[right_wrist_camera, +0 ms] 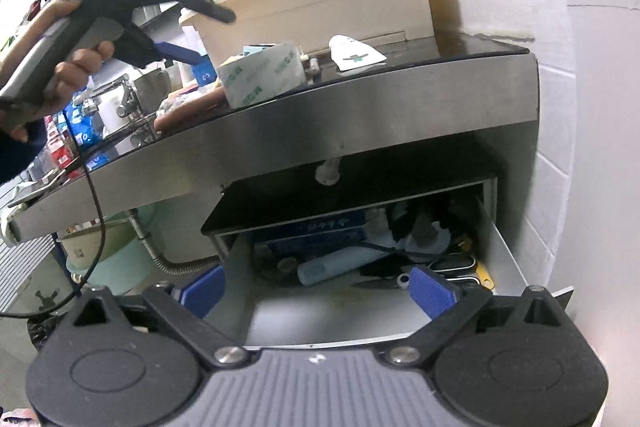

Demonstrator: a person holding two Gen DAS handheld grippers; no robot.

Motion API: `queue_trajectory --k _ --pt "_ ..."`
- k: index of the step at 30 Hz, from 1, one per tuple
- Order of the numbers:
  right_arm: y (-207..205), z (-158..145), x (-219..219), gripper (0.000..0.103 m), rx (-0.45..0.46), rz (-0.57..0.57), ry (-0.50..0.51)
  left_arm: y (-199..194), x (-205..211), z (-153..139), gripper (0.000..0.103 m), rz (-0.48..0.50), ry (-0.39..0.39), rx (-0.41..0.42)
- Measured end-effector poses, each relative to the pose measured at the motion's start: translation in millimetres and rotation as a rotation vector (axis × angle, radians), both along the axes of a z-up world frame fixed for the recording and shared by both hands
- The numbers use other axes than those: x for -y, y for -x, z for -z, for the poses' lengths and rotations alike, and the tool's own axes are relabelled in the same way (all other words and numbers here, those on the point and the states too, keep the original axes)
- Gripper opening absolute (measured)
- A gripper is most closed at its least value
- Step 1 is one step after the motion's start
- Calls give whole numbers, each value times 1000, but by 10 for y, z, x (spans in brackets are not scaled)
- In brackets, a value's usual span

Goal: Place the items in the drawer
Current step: 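Reach the left gripper to the counter and grasp the clear tape roll, then lift the tape roll with the left gripper and carry it into the drawer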

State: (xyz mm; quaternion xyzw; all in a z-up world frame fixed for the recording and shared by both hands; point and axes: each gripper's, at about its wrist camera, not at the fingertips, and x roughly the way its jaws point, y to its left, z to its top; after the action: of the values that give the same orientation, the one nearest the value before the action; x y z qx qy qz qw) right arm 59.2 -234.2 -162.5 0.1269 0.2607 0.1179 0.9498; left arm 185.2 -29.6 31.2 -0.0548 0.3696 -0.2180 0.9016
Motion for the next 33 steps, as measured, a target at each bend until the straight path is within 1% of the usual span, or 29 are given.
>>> queue_trajectory --k 2,4,6,8,9,10,13,17,19,21,25,28,33 --pt "18 -3 23 99 6 6 -7 -64 54 66 54 -9 -46 -26" --pt "34 -4 49 99 11 12 -16 -113 113 118 47 2 -79 -48" --pt "46 3 76 99 10 19 -24 -152 170 161 45 17 -110 -65" --pt "57 13 102 99 8 26 -34 -173 226 185 33 34 -139 -66" --pt "62 20 111 99 6 27 -37 -174 260 198 23 53 -159 -66" --pt "66 27 121 99 4 28 -40 -163 297 207 21 64 -181 -58" --pt "76 46 138 99 3 33 -47 -120 390 222 21 92 -238 -31" --pt "76 73 147 99 -1 35 -60 -111 481 254 20 124 -296 -16" --pt "74 85 140 99 -2 33 -59 -107 528 278 16 137 -333 -5" --pt "74 98 130 99 -3 30 -59 -85 572 303 15 155 -370 18" --pt "79 112 121 99 -8 25 -68 -27 629 371 13 167 -422 66" --pt "86 108 122 99 -7 26 -69 10 653 400 11 172 -439 101" --pt "83 97 125 99 -6 32 -70 54 683 403 8 186 -420 114"
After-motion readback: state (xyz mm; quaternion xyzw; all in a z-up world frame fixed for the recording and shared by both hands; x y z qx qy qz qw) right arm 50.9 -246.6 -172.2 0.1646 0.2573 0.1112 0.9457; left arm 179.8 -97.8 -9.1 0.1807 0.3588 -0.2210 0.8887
